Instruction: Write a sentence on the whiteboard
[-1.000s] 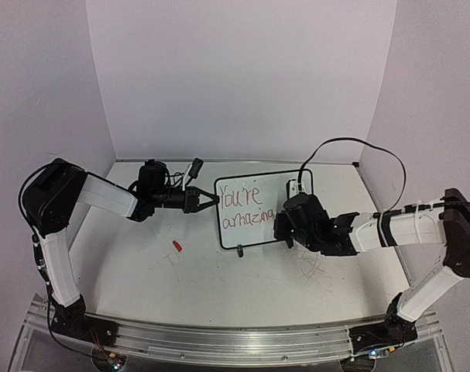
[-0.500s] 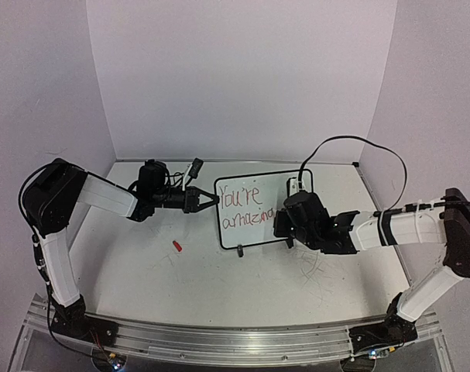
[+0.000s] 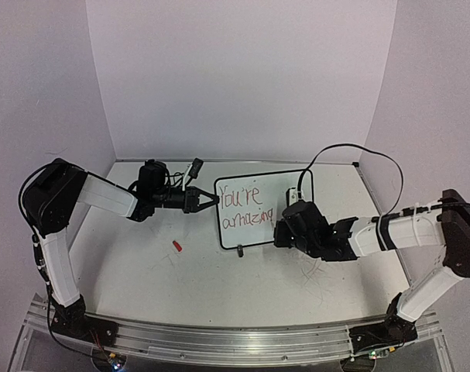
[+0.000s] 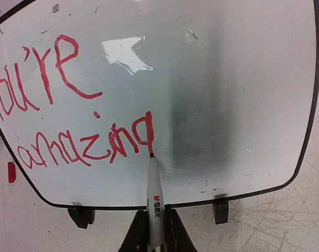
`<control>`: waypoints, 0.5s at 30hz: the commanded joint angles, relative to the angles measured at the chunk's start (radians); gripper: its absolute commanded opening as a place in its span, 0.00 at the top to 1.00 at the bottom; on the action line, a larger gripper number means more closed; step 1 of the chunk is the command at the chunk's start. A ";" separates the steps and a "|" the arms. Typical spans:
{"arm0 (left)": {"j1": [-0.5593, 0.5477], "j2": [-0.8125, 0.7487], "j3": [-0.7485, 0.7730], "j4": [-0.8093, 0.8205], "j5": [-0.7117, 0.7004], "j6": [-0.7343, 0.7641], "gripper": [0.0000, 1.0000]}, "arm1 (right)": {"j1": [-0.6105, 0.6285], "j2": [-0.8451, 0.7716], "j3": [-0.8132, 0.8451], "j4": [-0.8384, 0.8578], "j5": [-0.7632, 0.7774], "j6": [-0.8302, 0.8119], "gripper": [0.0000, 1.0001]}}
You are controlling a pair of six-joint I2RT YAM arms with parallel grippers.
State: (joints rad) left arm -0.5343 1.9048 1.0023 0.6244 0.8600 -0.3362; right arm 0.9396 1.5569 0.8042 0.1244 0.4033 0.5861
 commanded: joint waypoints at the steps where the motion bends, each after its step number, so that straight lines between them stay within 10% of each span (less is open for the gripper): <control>1: -0.021 -0.028 0.023 -0.044 0.023 0.020 1.00 | 0.017 0.030 -0.014 -0.008 -0.004 0.031 1.00; 15: -0.021 -0.027 0.023 -0.044 0.023 0.020 1.00 | 0.036 0.087 0.059 0.025 -0.018 0.002 1.00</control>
State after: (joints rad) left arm -0.5343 1.9045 1.0023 0.6247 0.8598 -0.3356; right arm 0.9721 1.6027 0.8023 0.1181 0.3862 0.6085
